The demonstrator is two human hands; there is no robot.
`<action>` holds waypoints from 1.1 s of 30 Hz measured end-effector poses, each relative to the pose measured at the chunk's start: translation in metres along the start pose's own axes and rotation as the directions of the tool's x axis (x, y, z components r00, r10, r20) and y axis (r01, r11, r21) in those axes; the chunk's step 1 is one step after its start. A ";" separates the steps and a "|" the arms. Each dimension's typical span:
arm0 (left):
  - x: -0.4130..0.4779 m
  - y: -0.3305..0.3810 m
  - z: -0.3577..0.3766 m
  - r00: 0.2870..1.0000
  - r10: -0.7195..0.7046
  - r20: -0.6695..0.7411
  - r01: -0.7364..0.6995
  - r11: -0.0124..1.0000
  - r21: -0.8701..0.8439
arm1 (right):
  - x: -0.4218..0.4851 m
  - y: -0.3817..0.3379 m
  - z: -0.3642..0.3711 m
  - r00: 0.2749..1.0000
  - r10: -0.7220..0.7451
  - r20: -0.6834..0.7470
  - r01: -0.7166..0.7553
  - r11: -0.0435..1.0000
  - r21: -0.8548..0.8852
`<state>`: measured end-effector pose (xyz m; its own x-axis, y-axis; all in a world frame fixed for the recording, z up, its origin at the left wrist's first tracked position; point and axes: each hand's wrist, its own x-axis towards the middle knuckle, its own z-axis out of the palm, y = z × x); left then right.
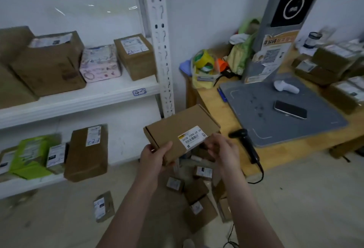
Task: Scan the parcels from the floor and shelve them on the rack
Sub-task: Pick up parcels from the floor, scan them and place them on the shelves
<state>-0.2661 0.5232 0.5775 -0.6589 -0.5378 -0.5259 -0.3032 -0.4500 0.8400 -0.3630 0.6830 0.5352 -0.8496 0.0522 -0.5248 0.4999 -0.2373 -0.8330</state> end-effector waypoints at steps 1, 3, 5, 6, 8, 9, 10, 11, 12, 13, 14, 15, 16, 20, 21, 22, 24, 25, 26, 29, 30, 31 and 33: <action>-0.001 -0.003 0.007 1.000 -0.010 -0.006 0.010 1.000 -0.017 | 0.012 0.000 -0.011 0.995 -0.059 -0.085 0.056 0.998 -0.038; -0.002 -0.008 0.016 1.000 -0.028 -0.010 0.028 0.998 -0.056 | 0.034 -0.003 -0.032 0.958 -0.188 -0.217 0.150 0.972 -0.181; -0.005 -0.010 0.022 0.999 -0.031 -0.011 0.030 0.997 -0.072 | 0.057 -0.004 -0.053 0.922 -0.266 -0.281 0.135 0.902 -0.410; -0.006 -0.010 0.024 1.000 -0.029 -0.008 0.028 0.997 -0.070 | 0.069 -0.003 -0.063 0.916 -0.289 -0.277 0.108 0.844 -0.525; -0.007 -0.010 0.027 1.000 -0.024 -0.002 0.024 0.997 -0.067 | 0.092 -0.002 -0.079 0.919 -0.319 -0.231 0.077 0.721 -0.689; -0.008 -0.009 0.028 1.000 -0.024 -0.004 0.023 0.997 -0.074 | 0.100 -0.004 -0.083 0.924 -0.320 -0.208 0.069 0.675 -0.734; -0.009 -0.009 0.029 1.000 -0.026 -0.005 0.025 0.996 -0.084 | 0.109 -0.004 -0.086 0.932 -0.310 -0.190 0.056 0.638 -0.768; -0.009 -0.009 0.030 1.000 -0.029 -0.003 0.028 0.995 -0.094 | 0.115 -0.005 -0.089 0.941 -0.288 -0.178 0.036 0.607 -0.794; -0.010 -0.010 0.031 1.000 -0.031 -0.001 0.031 0.994 -0.100 | 0.122 -0.005 -0.091 0.950 -0.263 -0.168 0.017 0.580 -0.814; -0.011 -0.010 0.031 0.999 -0.033 -0.001 0.033 0.994 -0.105 | 0.127 -0.006 -0.092 0.959 -0.232 -0.162 -0.003 0.564 -0.826; -0.012 -0.010 0.032 0.999 -0.035 0.000 0.035 0.993 -0.113 | 0.134 -0.006 -0.093 0.967 -0.203 -0.156 -0.020 0.548 -0.836; -0.012 -0.010 0.033 0.999 -0.036 0.001 0.036 0.992 -0.125 | 0.138 -0.007 -0.093 0.974 -0.171 -0.149 -0.036 0.533 -0.846; -0.013 -0.009 0.034 0.999 -0.035 0.001 0.035 0.990 -0.138 | 0.143 -0.007 -0.095 0.980 -0.143 -0.137 -0.044 0.516 -0.855; -0.011 -0.003 0.035 1.000 -0.028 -0.006 0.027 0.988 -0.153 | 0.160 -0.007 -0.102 0.988 -0.090 -0.125 -0.067 0.481 -0.874; -0.010 -0.002 0.035 1.000 -0.026 -0.013 0.024 0.988 -0.151 | 0.164 -0.006 -0.105 0.988 -0.083 -0.131 -0.076 0.479 -0.875; -0.008 -0.002 0.034 1.000 -0.024 -0.020 0.021 0.988 -0.150 | 0.167 -0.004 -0.107 0.988 -0.076 -0.131 -0.079 0.480 -0.874; -0.005 0.000 0.031 0.999 -0.020 -0.033 0.015 0.989 -0.149 | 0.170 -0.001 -0.111 0.992 -0.043 -0.118 -0.084 0.470 -0.879; -0.003 0.001 0.030 0.999 -0.017 -0.038 0.011 0.988 -0.152 | 0.168 0.001 -0.111 0.994 -0.030 -0.101 -0.076 0.454 -0.888; -0.001 0.002 0.029 0.999 -0.014 -0.042 0.008 0.988 -0.156 | 0.166 0.003 -0.110 0.996 -0.028 -0.081 -0.060 0.451 -0.891; 0.005 0.005 0.023 0.998 -0.012 -0.058 0.002 0.987 -0.164 | 0.149 0.010 -0.097 0.997 -0.075 -0.013 0.030 0.546 -0.838; 0.008 0.006 0.022 0.998 -0.012 -0.066 0.001 0.986 -0.169 | 0.141 0.012 -0.090 0.995 -0.102 0.008 0.067 0.591 -0.804; 0.009 0.006 0.020 0.997 -0.014 -0.074 0.001 0.984 -0.176 | 0.131 0.013 -0.083 0.992 -0.126 0.028 0.102 0.631 -0.769; 0.013 0.009 0.015 0.996 -0.016 -0.084 0.000 0.982 -0.189 | 0.105 0.010 -0.062 0.982 -0.172 0.080 0.178 0.688 -0.704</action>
<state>-0.2874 0.5227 0.5808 -0.5936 -0.5884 -0.5491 -0.1679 -0.5767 0.7995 -0.4365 0.7462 0.4607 -0.9336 0.0147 -0.3581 0.3112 0.5287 -0.7897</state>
